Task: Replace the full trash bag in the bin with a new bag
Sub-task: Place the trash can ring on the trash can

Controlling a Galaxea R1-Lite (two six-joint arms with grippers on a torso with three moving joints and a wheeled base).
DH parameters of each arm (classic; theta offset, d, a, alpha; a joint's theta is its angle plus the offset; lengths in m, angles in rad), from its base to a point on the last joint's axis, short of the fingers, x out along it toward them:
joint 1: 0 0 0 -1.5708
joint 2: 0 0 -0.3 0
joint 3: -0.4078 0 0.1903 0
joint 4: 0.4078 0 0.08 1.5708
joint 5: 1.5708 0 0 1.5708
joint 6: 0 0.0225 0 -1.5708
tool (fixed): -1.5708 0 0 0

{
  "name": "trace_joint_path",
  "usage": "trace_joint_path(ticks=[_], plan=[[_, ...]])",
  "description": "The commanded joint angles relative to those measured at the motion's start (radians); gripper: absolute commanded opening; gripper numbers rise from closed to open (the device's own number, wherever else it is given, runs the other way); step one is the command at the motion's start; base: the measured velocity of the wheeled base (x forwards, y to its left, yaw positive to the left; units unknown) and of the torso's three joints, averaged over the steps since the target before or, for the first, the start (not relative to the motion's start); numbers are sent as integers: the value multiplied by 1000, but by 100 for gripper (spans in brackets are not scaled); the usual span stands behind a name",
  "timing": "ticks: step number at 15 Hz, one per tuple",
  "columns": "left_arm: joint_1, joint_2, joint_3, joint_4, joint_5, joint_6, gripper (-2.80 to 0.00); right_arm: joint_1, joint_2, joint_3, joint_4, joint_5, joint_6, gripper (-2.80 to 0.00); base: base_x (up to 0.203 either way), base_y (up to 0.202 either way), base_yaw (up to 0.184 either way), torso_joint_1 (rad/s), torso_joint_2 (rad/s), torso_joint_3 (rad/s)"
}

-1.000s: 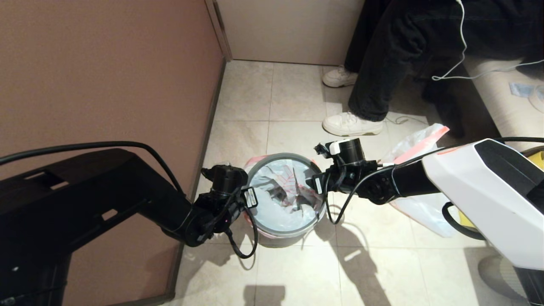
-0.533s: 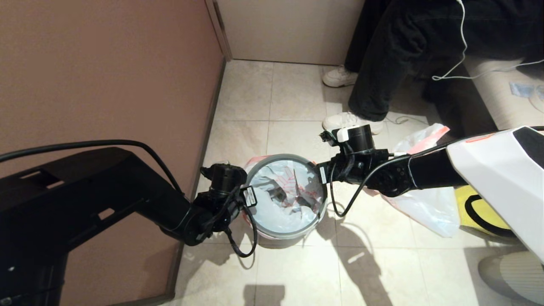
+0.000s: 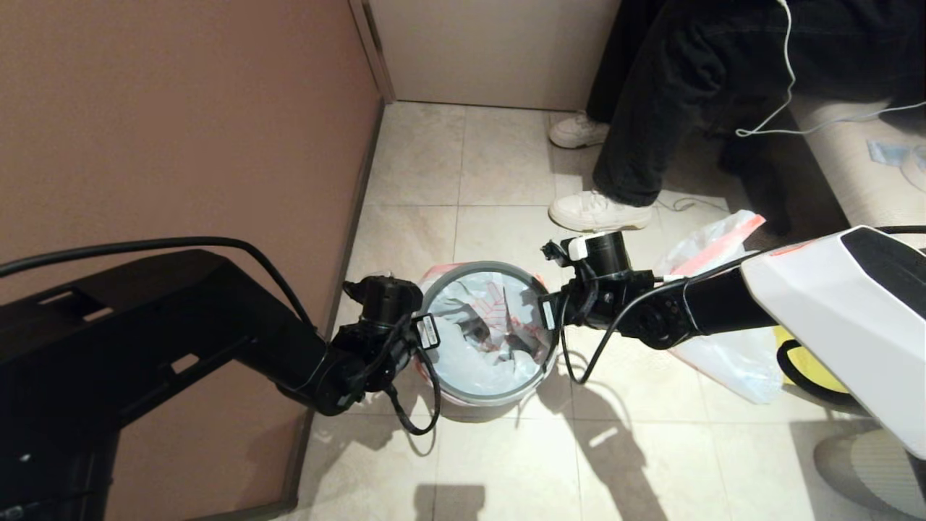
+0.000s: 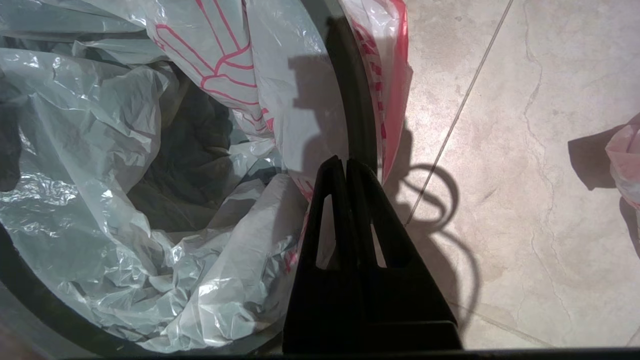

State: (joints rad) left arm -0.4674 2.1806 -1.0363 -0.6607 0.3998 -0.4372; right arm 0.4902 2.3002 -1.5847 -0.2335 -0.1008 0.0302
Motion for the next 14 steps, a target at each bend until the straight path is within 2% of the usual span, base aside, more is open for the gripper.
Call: trace_joint_path(ticks=[1,14], plan=[[1,1,-8,-4,4,-3,-280,-1,33,-3,-12,0,-1,-280,0,0,0,0,0,0],[21,72,-10,-10,4,-11,-280,-27,61,-5,-29,3,4,-280,0,0,0,0,0,0]])
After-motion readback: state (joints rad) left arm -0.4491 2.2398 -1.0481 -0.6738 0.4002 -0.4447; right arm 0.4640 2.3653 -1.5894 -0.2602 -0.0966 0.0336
